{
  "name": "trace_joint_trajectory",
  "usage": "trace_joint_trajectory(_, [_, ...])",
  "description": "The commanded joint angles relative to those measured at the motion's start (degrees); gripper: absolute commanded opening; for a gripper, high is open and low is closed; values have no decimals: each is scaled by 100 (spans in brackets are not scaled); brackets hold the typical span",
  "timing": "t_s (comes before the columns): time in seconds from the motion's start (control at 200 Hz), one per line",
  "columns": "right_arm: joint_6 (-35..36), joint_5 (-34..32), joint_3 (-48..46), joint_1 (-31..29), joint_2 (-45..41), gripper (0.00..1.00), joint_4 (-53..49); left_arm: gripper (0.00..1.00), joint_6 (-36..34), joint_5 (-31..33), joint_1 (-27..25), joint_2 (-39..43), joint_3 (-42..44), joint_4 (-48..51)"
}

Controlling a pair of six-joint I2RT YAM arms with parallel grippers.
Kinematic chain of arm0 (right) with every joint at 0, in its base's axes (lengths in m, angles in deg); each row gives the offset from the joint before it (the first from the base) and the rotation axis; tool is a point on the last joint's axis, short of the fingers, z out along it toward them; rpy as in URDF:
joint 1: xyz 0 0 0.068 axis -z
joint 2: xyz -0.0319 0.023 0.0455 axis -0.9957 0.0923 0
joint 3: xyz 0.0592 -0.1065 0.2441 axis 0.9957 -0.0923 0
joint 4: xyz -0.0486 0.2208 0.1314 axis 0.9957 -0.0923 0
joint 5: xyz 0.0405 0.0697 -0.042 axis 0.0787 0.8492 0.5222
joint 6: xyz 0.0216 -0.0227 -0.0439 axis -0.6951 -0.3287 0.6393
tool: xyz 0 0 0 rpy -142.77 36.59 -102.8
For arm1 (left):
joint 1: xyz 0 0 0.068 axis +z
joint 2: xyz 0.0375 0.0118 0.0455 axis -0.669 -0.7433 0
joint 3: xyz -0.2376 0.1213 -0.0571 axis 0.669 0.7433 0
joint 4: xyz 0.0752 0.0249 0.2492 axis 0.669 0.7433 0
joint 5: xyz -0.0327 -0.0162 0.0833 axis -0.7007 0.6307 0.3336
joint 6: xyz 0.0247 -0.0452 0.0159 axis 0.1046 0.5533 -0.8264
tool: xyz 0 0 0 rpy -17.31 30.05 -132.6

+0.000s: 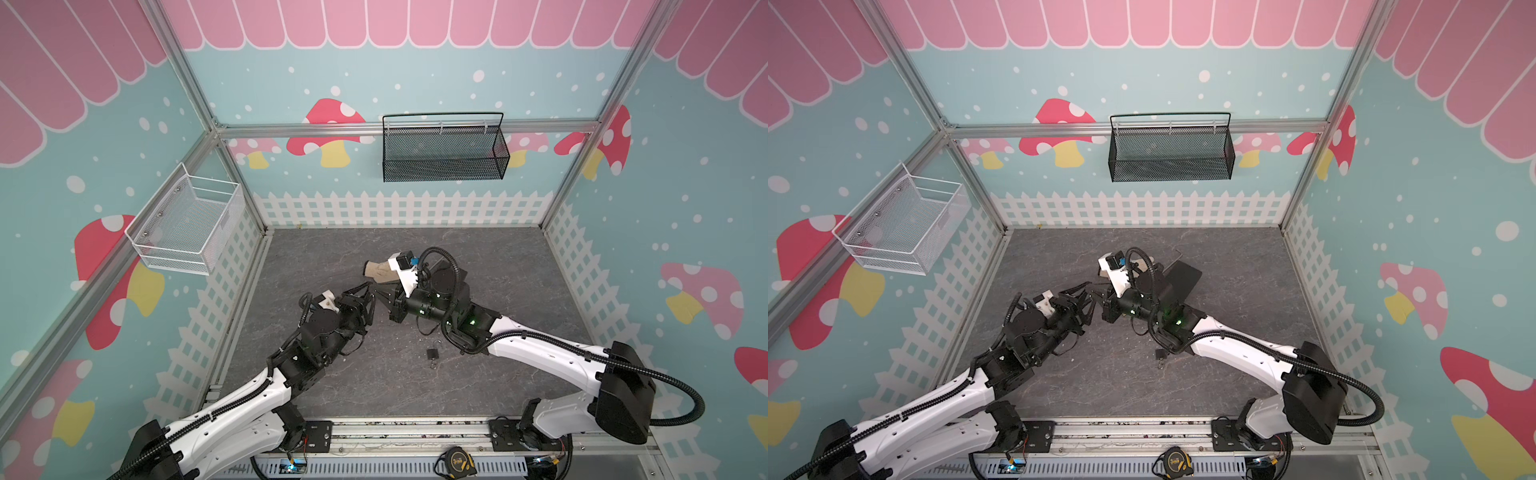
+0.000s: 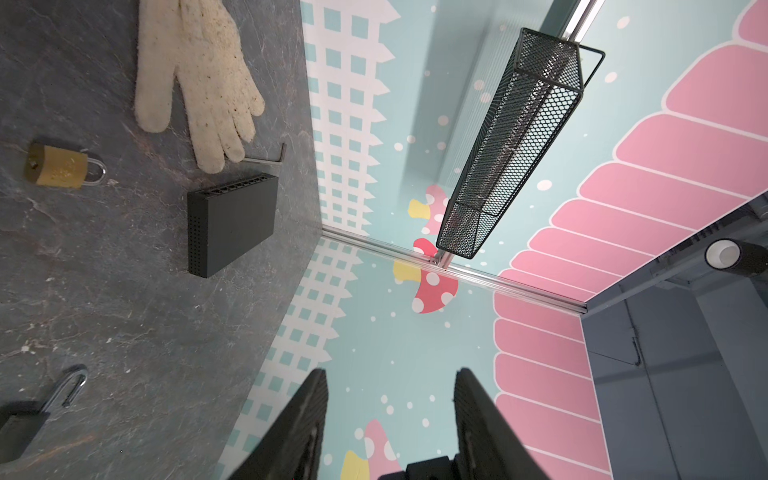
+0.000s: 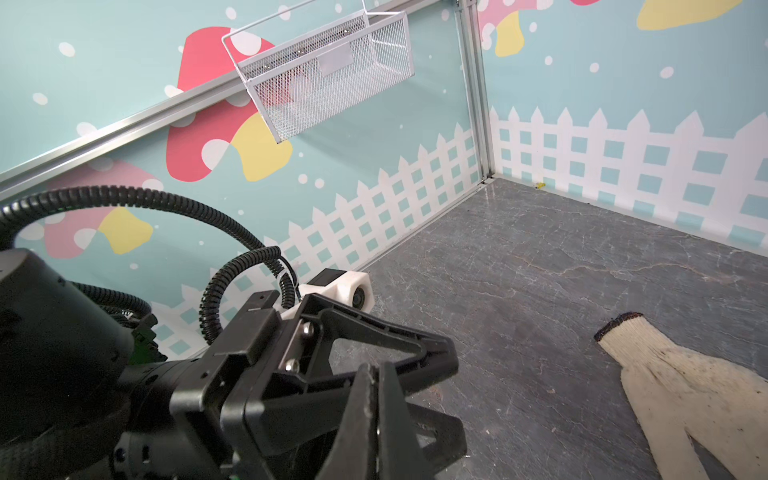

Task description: Unlock with the key

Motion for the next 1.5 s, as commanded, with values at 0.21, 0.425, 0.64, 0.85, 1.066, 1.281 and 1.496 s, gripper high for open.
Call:
trace_joint_trajectory(0.21, [-618,-5,-415,-55,17,0,684,47,636,239,-160,-8,36,-548])
trace_joint_trajectory(0.425, [-791,95,-350,-64,1,0,881,47,771,264,-243,2,53,-477])
trace_joint_trajectory(0.64, [-879,161,-207,-64,44,0,924,49,846,488,-297,143,116,-282])
trace_joint_trajectory(0.85, [-1029,236,-170,-60,15,0,1069,53,934,568,-314,242,143,-66])
trace_joint_trajectory(1.066, [-1113,328,-217,-80,137,0,1236,58,1006,631,-325,295,162,1])
trace_joint_trajectory(1.281, [-1262,383,-374,-91,284,0,1442,58,1059,690,-336,291,182,-168])
trace_joint_trajectory(1.496, [-1258,286,-485,-99,261,0,1421,55,1135,831,-371,286,232,-282])
